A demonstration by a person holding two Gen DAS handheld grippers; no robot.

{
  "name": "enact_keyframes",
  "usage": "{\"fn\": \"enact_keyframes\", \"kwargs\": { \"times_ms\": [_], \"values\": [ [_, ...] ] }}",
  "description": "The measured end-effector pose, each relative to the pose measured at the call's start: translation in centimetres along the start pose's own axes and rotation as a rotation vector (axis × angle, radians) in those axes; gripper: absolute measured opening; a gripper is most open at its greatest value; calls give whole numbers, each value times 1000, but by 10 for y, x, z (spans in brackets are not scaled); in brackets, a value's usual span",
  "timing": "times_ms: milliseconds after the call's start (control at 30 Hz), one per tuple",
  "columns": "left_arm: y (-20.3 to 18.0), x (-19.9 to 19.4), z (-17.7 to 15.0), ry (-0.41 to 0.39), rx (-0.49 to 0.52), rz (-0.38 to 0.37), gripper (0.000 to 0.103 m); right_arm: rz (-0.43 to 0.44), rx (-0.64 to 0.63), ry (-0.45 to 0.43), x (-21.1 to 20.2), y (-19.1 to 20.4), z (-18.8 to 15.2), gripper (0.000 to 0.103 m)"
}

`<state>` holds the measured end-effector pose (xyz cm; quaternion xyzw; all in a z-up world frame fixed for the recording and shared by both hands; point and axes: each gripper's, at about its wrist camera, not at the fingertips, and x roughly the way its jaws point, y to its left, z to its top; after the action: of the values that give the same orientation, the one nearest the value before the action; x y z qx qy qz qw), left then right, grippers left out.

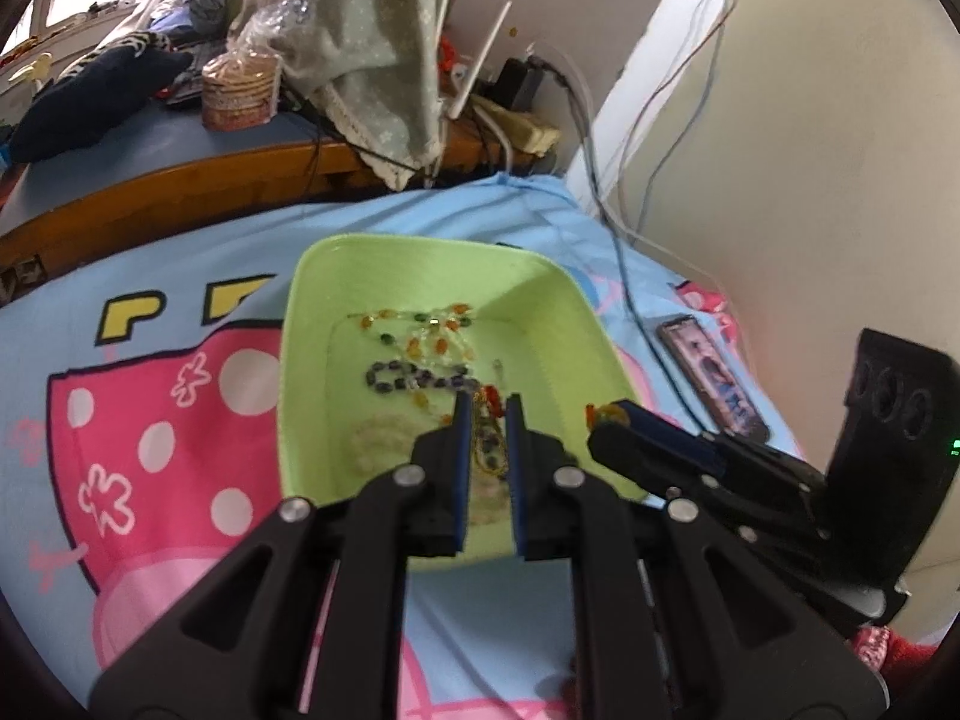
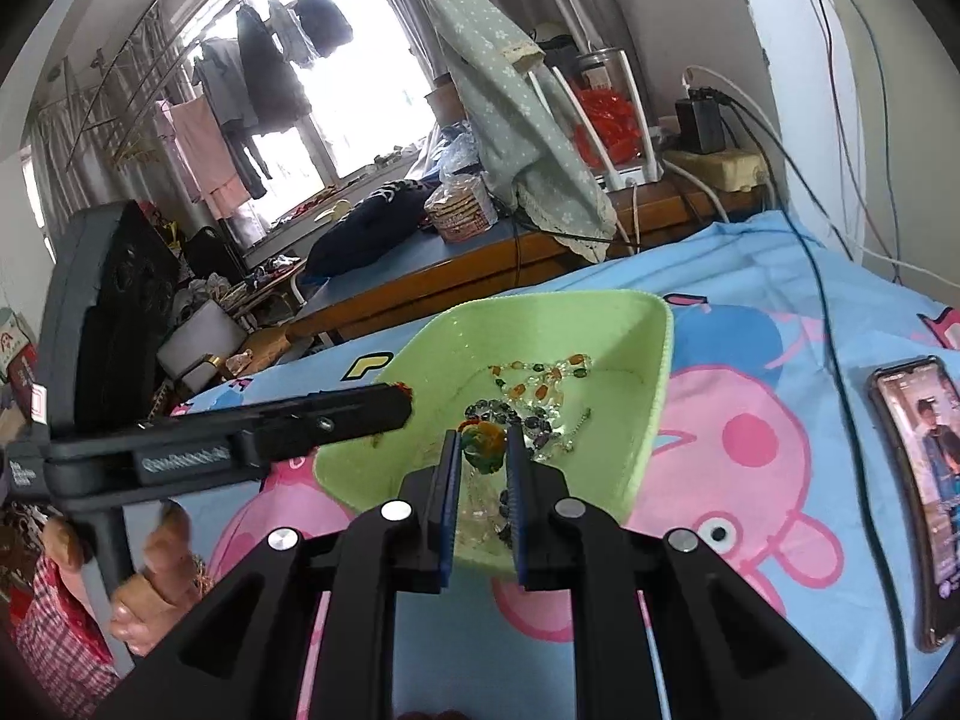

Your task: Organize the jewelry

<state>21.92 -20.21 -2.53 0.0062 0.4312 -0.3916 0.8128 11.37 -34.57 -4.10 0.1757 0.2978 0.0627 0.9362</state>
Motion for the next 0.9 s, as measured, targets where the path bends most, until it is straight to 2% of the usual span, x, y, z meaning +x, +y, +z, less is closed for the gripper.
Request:
{"fn": "enact_keyframes", "kwargs": {
  "times_ms": [33, 67, 100, 233, 400, 567, 700, 900],
  "values": [
    [1, 7, 1, 18, -1, 28, 30, -18, -5, 6, 4, -1, 1, 0],
    [4, 14, 2, 41, -13, 56, 39, -47, -7, 10, 6, 0, 2, 0],
    [6, 18, 2, 51, -28, 75, 42, -52, 3, 2, 5, -1, 2, 0],
    [9, -3, 0, -1, -27, 54, 42, -23, 11, -50, -12, 1, 0, 9],
    [21, -68, -17, -120, -38, 51, 42, 35, 45, -76, -36, 3, -11, 9],
    [52, -118, -55, -183, -102, 86, 42, 88, 1, 41, -29, 23, -36, 9],
    [73, -126, -88, -154, -150, 112, 42, 127, -85, 144, -14, 53, -58, 5],
    [87, -131, -125, -138, -211, 111, 42, 181, -196, 240, 3, 94, -77, 4]
  ]
}}
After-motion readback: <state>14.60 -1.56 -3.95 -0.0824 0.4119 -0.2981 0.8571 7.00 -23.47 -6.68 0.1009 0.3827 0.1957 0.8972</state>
